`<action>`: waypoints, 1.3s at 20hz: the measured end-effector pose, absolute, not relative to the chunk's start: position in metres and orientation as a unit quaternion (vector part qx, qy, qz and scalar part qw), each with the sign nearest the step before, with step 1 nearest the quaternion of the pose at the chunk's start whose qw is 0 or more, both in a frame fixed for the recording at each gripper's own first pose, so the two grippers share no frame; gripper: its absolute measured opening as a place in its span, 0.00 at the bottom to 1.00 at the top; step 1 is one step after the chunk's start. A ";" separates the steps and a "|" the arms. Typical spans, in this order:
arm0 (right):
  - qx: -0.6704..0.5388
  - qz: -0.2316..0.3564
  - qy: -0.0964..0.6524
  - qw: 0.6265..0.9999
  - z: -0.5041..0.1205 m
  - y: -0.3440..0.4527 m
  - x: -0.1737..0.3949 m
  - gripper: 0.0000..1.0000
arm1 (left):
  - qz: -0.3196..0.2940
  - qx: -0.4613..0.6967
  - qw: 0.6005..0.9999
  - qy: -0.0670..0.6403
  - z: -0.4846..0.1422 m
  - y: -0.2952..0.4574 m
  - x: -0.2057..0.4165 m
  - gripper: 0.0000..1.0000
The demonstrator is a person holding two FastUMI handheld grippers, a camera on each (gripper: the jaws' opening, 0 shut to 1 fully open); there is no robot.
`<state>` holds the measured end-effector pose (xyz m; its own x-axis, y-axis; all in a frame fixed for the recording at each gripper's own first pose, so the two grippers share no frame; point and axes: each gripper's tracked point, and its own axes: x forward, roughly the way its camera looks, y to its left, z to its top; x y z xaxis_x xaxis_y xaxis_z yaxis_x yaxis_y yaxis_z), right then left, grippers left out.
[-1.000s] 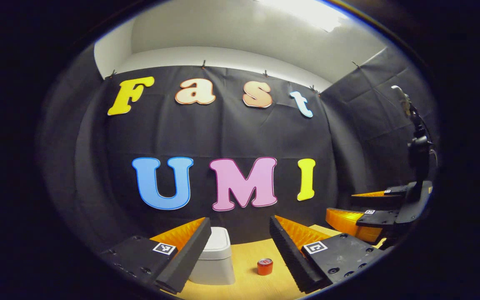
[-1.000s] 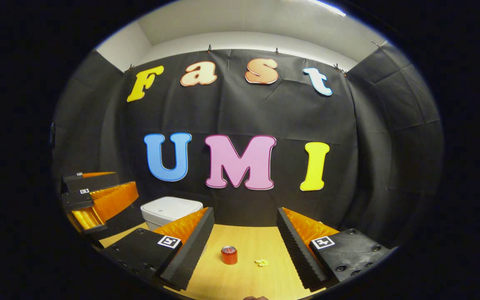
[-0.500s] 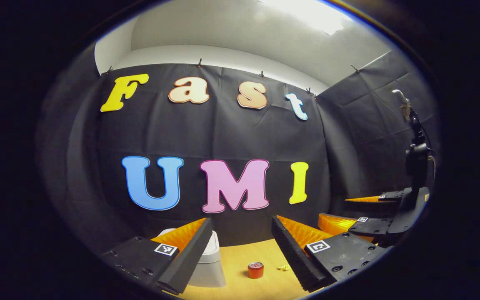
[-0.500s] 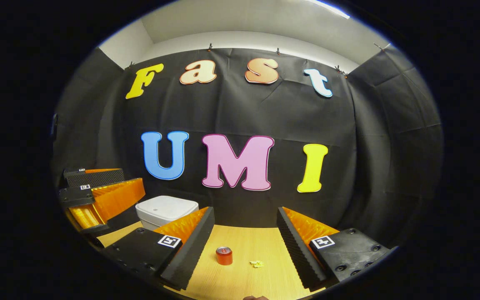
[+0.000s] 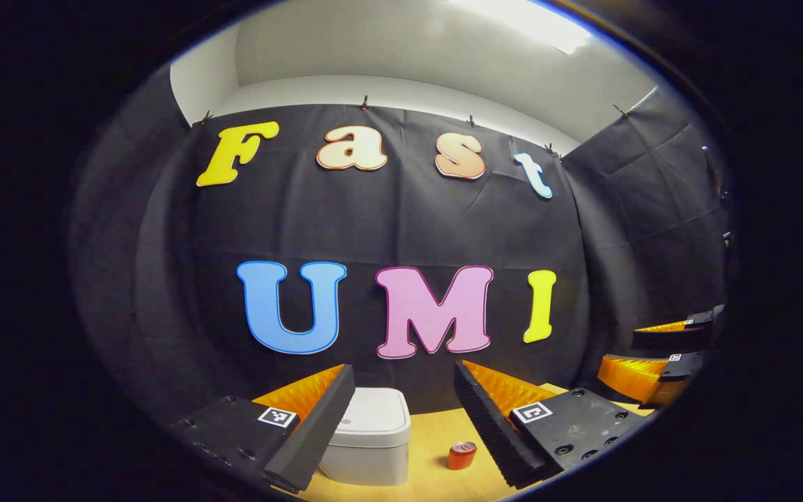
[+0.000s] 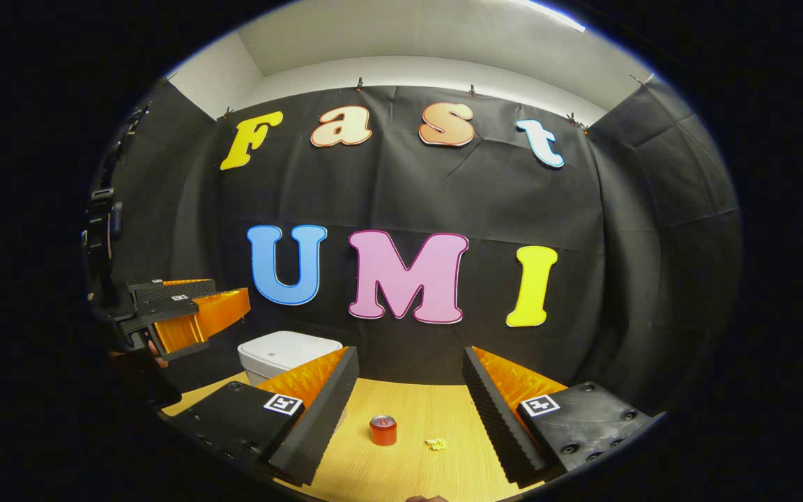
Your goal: Press the lid of the desktop garbage bin to open it, pick up the crumpled paper on the desktop and throw it into the bin, then pick up the pop can on the desktop and drop it into the bin, and finally close the garbage bin lid.
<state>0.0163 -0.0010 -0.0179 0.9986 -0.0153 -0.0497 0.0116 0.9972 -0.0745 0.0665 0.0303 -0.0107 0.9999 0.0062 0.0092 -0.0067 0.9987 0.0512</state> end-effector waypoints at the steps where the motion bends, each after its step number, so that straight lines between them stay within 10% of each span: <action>1: -0.036 -0.007 0.029 0.999 -0.020 -0.001 0.016 0.97 | 0.005 0.027 1.000 -0.009 -0.008 0.034 0.073 0.96; 6: -0.032 -0.020 0.024 0.999 -0.018 -0.012 0.014 0.97 | 0.019 0.003 1.000 0.005 -0.016 0.060 0.108 0.81; 9: -0.030 -0.031 0.026 0.999 -0.019 -0.018 0.012 0.97 | 0.034 -0.018 0.999 0.013 -0.030 0.078 0.134 0.42; 15: -0.034 -0.043 0.029 0.998 -0.019 -0.026 0.004 0.97 | 0.065 -0.039 0.995 0.062 -0.085 0.121 0.177 0.07; 26: -0.040 -0.092 0.030 0.995 -0.017 -0.057 -0.011 0.97 | 0.021 -0.037 0.978 0.204 -0.193 0.122 0.194 0.06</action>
<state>-0.0106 -0.0569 -0.0173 0.9814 -0.1848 -0.0522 0.1801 0.9800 -0.0847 0.1943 0.1217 -0.1925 0.9160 0.0266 -0.4002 -0.0566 0.9964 -0.0633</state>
